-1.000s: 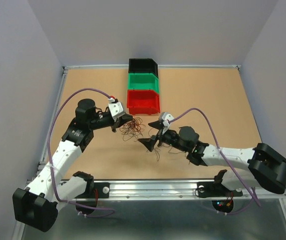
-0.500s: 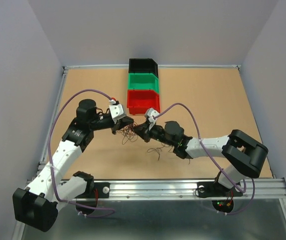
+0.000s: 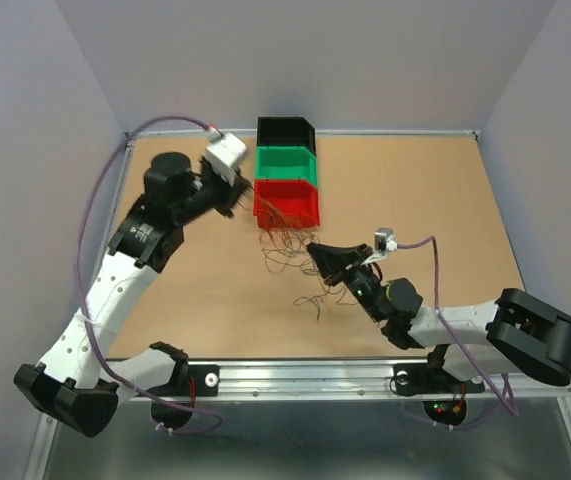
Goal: Untangle the cables
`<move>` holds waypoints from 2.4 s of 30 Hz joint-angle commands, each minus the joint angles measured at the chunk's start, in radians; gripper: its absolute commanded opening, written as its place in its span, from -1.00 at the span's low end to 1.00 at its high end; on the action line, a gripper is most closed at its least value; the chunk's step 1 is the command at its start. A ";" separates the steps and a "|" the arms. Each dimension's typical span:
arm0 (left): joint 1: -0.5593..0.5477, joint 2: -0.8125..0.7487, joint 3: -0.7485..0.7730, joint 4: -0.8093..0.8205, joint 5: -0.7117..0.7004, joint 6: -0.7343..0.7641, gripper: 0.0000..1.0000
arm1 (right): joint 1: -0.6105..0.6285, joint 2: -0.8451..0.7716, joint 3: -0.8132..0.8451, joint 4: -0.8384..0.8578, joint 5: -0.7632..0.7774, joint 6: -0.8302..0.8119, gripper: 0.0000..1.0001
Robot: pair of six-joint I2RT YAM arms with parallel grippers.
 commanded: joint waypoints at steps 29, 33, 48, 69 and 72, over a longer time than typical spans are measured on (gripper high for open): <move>0.202 -0.131 -0.048 0.240 0.358 0.086 -0.77 | -0.035 -0.567 -0.064 -0.746 -0.067 -0.282 0.76; 0.168 -0.137 -0.071 0.215 0.450 0.113 -0.68 | -0.034 -0.442 0.048 -0.669 -0.217 -0.359 0.79; 0.134 -0.096 -0.082 0.184 0.498 0.126 -0.68 | -0.034 -0.018 0.457 -0.525 -0.455 -0.459 0.89; 0.130 -0.056 0.149 0.149 0.374 0.080 -0.87 | -0.023 0.105 0.733 -0.775 -0.273 -0.308 -0.99; 0.131 -0.035 0.267 0.177 0.126 0.050 -1.00 | -0.023 0.221 0.520 -0.683 -0.163 -0.224 -0.99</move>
